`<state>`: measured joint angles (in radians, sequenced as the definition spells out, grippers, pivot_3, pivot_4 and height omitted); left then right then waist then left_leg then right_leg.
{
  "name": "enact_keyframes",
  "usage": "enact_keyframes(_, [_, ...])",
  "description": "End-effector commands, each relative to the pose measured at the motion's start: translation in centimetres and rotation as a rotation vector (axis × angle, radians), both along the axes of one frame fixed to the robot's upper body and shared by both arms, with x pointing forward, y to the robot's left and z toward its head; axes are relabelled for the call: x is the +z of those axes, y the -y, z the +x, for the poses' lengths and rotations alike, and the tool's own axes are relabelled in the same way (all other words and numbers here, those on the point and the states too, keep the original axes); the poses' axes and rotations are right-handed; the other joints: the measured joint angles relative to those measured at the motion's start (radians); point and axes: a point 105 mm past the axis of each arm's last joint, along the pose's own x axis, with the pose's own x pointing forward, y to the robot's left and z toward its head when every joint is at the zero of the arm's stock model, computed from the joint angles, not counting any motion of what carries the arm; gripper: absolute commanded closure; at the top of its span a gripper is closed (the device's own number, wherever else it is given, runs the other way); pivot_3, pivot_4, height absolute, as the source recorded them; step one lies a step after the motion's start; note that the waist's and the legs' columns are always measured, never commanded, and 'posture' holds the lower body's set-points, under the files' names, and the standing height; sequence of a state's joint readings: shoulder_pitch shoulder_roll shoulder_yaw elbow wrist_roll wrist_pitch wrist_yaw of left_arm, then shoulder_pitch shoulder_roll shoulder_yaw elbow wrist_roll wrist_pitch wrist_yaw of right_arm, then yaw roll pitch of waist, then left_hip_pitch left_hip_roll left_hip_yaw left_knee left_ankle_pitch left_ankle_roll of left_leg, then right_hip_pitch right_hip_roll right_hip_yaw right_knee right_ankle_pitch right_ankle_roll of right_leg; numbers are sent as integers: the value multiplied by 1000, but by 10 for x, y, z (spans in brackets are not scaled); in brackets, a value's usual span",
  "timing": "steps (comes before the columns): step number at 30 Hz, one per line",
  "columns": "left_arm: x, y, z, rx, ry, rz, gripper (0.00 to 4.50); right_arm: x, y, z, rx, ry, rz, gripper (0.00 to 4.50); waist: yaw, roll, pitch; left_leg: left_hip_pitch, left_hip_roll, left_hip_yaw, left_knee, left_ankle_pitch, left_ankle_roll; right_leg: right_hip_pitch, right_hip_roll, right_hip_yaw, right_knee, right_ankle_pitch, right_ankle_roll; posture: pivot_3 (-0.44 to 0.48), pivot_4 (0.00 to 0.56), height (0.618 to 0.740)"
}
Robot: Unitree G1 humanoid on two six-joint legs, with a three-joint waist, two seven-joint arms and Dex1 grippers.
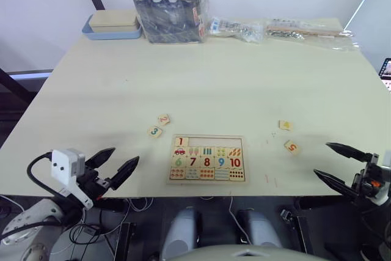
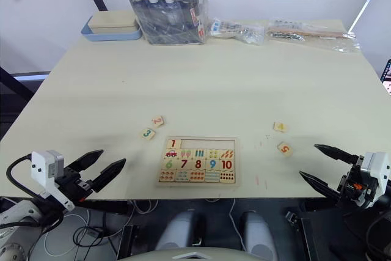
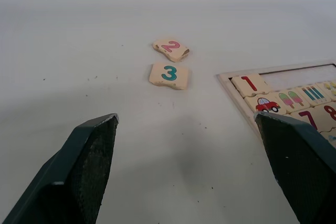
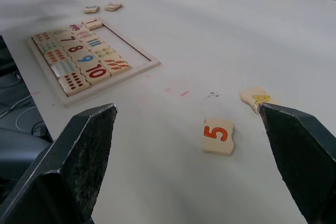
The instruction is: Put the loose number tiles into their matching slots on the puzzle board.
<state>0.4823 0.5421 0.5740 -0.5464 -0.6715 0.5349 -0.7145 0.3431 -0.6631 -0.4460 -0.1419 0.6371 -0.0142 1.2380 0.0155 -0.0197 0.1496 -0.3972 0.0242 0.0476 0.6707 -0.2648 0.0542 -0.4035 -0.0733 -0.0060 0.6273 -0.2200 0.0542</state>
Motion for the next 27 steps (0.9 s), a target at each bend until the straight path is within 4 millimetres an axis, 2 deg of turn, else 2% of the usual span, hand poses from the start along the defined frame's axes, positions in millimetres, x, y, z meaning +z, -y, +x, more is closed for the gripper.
enact_keyframes(1, [13, 7, 4, -72, 28, 31, 80, 10, -7, -1, 43, 34, 6, 0, 0, 0, 0, 0, 0, 0, 0, 0, 0, 0, 0, 0, 0, 0, 0, 0, 150, 740])
enact_keyframes(9, [30, -5, 27, -284, 2, 140, 80, 32, -42, -4, 198, 77, 51, 0, 0, 1, 0, 0, 0, 0, 0, 0, 0, -1, 1, -1, 0, 0, 0, 0, 150, 740])
enact_keyframes(18, [40, -17, 63, -508, -54, 281, 80, 52, -67, -9, 303, 103, 63, 0, 0, 1, 1, -1, 0, 1, -1, 0, 0, -1, 1, -1, -1, 0, 0, 0, 150, 740])
enact_keyframes(22, [44, -13, 84, -579, -72, 344, 80, 57, -70, -14, 319, 109, 51, 0, 1, 1, 1, -1, 0, 1, -1, 0, 0, -1, 1, -1, -1, 0, 0, 0, 150, 740])
enact_keyframes(27, [45, 2, 111, -644, -92, 439, 80, 60, -72, -16, 310, 117, 42, 0, 3, -1, 1, -2, -1, 1, 0, 0, 0, -1, 2, -1, 0, 0, 1, 0, 150, 740])
